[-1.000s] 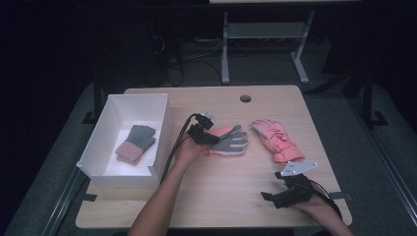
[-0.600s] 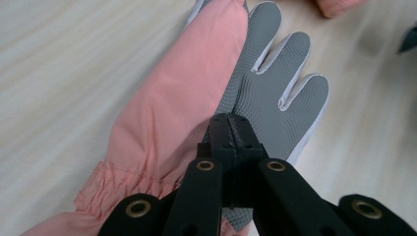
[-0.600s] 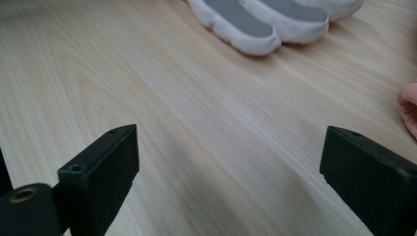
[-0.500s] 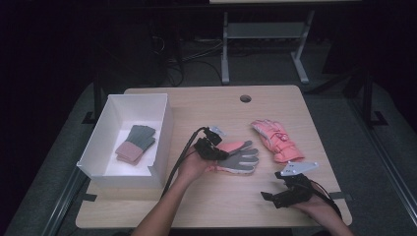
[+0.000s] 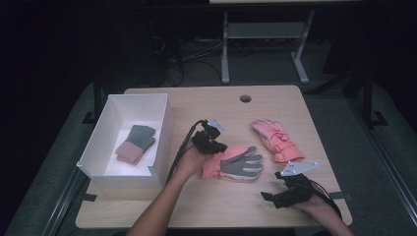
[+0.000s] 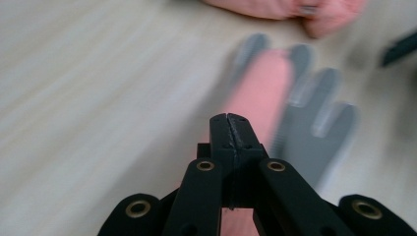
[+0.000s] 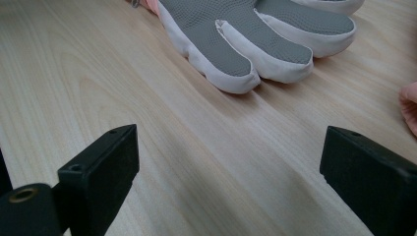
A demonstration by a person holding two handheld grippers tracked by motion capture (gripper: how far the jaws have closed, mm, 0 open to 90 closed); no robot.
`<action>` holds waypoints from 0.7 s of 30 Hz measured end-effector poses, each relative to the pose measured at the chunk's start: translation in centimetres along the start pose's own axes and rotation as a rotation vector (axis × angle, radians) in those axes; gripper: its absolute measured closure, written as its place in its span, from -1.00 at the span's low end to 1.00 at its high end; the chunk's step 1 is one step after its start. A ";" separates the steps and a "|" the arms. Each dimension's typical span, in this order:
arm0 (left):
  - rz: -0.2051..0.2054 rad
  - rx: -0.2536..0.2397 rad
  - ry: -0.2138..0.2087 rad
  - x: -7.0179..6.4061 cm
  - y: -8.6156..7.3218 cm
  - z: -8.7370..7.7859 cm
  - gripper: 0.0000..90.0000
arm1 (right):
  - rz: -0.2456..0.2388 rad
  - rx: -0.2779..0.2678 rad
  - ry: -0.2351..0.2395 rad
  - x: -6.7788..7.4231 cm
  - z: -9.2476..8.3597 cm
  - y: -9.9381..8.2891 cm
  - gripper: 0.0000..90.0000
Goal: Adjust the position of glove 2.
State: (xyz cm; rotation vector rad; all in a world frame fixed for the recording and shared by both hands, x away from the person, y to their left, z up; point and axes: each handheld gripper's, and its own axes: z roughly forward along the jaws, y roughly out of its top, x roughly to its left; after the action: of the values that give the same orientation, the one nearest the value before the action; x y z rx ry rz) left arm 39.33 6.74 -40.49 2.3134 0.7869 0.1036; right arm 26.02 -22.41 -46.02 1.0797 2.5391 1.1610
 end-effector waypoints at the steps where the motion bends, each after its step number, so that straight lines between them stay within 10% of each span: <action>1: 0.005 0.017 0.016 0.9 0.1 0.1 1.00 | -0.003 0.000 -0.001 0.0 0.0 0.0 -0.84; 8: -0.059 0.075 0.028 3.5 -1.2 1.5 1.00 | 0.006 0.001 0.000 -0.1 -0.1 0.0 -0.84; 21: -0.024 0.114 0.017 1.4 -4.1 0.2 1.00 | 0.006 0.003 -0.003 -0.1 -0.1 -0.1 -0.84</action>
State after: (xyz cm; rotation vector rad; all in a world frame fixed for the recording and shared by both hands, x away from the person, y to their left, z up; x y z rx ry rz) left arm 38.43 9.77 -43.41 2.4121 0.8493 0.0692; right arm 25.99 -22.58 -46.02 1.0894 2.5381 1.1558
